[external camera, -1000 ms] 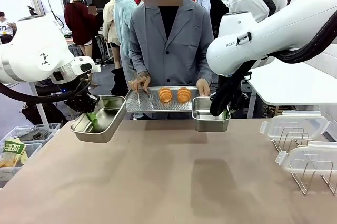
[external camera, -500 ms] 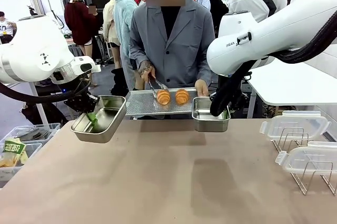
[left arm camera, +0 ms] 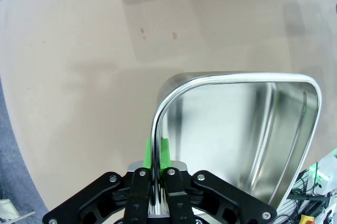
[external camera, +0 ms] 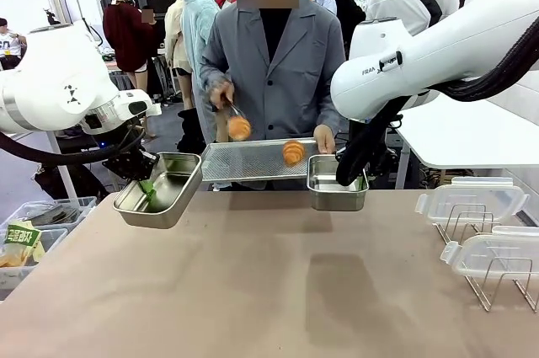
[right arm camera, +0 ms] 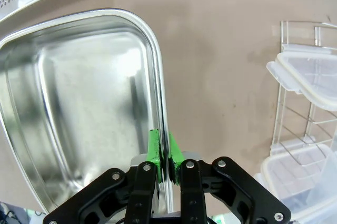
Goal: Place the bread in airtight containers.
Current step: Once an object is inside an Airtight Container , place the container in the center of the table.
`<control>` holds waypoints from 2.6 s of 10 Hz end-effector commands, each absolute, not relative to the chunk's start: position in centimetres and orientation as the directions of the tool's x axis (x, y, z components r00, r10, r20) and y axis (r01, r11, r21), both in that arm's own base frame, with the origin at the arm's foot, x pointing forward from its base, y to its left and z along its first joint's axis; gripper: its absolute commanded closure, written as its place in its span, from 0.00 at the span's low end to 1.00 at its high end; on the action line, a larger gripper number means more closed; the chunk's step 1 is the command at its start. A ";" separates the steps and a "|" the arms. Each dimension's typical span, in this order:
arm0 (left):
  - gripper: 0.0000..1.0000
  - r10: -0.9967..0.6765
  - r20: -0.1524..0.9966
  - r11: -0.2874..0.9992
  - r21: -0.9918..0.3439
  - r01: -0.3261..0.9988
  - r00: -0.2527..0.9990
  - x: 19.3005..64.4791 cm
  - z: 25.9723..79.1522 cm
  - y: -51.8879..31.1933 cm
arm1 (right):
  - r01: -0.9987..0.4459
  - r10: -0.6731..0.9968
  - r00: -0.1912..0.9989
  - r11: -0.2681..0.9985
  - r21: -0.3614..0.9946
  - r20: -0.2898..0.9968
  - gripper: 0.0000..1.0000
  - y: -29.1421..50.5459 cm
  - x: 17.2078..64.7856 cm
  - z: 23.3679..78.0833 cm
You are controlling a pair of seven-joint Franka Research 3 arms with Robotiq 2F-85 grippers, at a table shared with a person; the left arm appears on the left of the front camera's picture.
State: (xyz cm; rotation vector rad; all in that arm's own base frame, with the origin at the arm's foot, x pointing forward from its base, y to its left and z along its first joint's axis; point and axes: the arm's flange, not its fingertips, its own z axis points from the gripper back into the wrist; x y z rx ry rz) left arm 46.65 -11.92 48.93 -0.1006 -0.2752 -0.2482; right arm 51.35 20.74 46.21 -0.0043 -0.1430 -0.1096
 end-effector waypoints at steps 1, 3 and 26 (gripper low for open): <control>1.00 -0.233 0.300 0.964 -0.053 0.260 0.925 46.8 49.1 -11.8 | 0.117 -0.118 0.979 0.993 0.013 0.165 1.00 20.8 51.2 46.3; 1.00 -0.233 0.300 0.964 -0.053 0.260 0.925 46.8 49.1 -11.8 | 0.117 -0.118 0.979 0.993 0.013 0.165 1.00 20.8 51.2 46.3; 1.00 -0.233 0.300 0.964 -0.053 0.260 0.925 46.8 49.1 -11.8 | 0.117 -0.118 0.979 0.993 0.013 0.165 1.00 20.8 51.2 46.3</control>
